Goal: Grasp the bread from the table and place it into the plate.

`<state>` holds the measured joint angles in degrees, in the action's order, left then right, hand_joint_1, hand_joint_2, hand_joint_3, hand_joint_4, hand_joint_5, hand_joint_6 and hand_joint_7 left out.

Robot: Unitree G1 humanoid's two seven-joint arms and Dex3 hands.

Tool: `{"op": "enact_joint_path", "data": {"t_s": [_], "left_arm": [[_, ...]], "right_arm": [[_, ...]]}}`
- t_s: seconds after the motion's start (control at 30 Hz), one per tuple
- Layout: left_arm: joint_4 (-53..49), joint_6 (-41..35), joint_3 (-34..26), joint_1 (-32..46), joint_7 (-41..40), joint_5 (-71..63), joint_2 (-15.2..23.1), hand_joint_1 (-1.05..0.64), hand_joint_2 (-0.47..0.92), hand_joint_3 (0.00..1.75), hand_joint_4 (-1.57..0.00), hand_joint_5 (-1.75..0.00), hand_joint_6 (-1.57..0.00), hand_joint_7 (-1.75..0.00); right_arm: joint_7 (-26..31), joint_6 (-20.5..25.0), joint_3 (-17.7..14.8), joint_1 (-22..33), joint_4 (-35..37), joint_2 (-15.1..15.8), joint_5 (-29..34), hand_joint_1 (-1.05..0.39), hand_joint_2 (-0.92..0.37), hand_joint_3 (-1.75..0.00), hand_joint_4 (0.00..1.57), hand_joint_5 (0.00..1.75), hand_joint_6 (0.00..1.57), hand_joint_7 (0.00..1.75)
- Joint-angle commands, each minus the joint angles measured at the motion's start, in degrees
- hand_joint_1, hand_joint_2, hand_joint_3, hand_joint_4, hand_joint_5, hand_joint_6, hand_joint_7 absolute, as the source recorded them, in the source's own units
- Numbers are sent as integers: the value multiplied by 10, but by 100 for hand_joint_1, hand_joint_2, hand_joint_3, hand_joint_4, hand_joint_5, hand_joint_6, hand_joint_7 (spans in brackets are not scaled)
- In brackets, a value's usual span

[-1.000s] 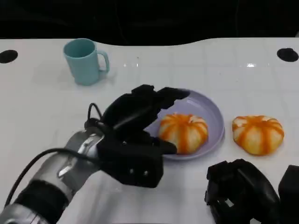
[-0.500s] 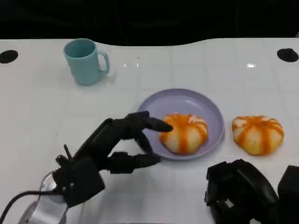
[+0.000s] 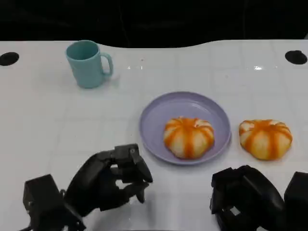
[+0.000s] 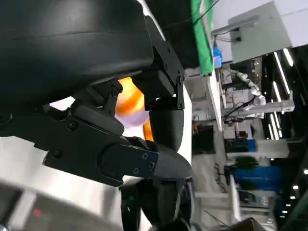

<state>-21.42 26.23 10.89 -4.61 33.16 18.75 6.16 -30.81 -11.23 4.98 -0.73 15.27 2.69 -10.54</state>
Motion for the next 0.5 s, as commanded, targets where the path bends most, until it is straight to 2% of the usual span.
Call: {"op": "enact_joint_path", "data": {"t_s": [0.03, 0.17, 0.2, 0.3, 0.5], "left_arm": [[40, -60, -19, 36, 31, 37, 2, -79, 92, 23, -85, -175, -79, -147], [57, -91, -30, 52, 50, 47, -3, -79, 92, 24, -87, -175, -80, -151], [59, -93, -33, 55, 54, 46, -3, -77, 92, 24, -89, -175, -78, -159], [59, -101, -40, 58, 64, 47, -7, -75, 92, 24, -92, -175, -77, -169], [57, -133, -55, 58, 81, 57, -17, -75, 91, 21, -95, -175, -77, -173]], "right_arm": [[4, 5, 2, 12, -18, 10, 5, -105, -7, -135, 154, 130, 157, 103], [-3, -6, 3, 13, -12, 10, -1, -105, -9, -134, 154, 130, 157, 102], [-6, -7, 2, 12, -10, 10, -4, -105, -8, -133, 155, 129, 157, 100], [-11, -6, -1, 10, -7, 9, -9, -105, -7, -132, 156, 128, 157, 98], [-1, -6, -1, 7, -7, 11, 4, -105, -7, -132, 155, 128, 157, 99]]}}
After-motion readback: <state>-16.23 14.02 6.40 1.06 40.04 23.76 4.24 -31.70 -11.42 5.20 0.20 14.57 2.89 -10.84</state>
